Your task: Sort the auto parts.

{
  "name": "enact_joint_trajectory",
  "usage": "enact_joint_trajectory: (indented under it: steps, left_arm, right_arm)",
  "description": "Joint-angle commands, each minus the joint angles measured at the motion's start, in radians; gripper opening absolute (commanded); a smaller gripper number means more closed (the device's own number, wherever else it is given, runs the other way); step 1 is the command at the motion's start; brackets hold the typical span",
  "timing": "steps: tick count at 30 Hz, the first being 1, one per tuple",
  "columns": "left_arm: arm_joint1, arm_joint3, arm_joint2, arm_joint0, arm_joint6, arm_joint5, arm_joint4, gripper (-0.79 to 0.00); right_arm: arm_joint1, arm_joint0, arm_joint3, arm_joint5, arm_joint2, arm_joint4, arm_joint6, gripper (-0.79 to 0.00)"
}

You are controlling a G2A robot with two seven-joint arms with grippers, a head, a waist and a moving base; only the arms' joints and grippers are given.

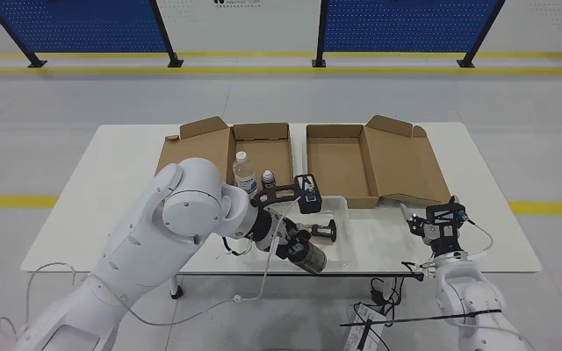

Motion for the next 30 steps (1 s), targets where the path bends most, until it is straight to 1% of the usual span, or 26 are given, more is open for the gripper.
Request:
enact_joint_trajectory:
  steps: [1,30]
  left_arm:
    - [0.002,-0.001,0.003,0.001,0.004,0.0,0.003,-0.785]
    - [0.02,-0.013,0.031,-0.014,0.047,0.018,0.013,-0.785]
  right_arm:
    - [0.0,0.0,0.0,0.0,0.0,0.0,0.0,0.0]
    - [0.0,0.0,0.0,0.0,0.0,0.0,0.0,0.0]
